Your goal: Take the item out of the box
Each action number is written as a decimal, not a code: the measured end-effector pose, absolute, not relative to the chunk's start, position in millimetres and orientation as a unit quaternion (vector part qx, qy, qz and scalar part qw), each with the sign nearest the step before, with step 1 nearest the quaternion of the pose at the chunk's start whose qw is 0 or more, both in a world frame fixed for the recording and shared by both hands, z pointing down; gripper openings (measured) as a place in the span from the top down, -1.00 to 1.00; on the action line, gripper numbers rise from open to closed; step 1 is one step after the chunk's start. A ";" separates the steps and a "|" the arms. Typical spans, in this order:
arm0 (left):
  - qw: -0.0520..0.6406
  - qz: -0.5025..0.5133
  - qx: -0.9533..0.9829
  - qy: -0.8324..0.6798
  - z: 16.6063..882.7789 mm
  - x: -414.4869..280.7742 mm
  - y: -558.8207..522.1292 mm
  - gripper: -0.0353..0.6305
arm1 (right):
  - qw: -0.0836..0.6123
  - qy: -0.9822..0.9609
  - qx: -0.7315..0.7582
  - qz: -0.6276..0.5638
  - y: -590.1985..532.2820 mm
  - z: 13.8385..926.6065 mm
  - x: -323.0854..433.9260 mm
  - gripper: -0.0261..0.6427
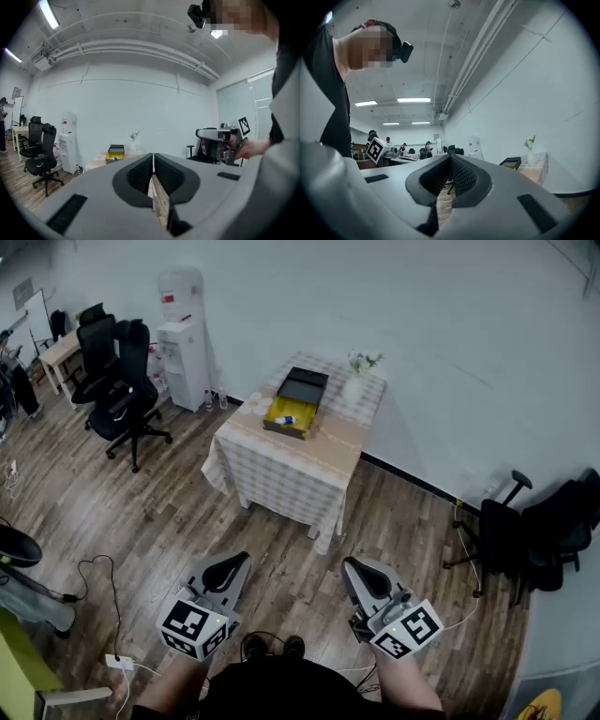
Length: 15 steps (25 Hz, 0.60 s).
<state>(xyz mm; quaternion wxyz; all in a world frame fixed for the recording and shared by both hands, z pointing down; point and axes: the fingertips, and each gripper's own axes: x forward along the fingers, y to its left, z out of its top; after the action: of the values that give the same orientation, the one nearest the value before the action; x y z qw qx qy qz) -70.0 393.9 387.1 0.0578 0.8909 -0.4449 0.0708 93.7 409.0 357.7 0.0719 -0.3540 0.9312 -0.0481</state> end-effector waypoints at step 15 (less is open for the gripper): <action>0.046 0.083 0.887 -0.452 380.0 -22.2 400.9 0.83 | 0.107 0.932 -0.345 -0.043 413.2 349.1 146.6 0.82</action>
<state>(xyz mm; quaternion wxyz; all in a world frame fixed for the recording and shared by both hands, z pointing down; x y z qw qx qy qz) -22.2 400.9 380.0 0.0463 0.8870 -0.4519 0.0832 146.6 413.2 349.1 0.1067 -0.3450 0.9315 -0.0429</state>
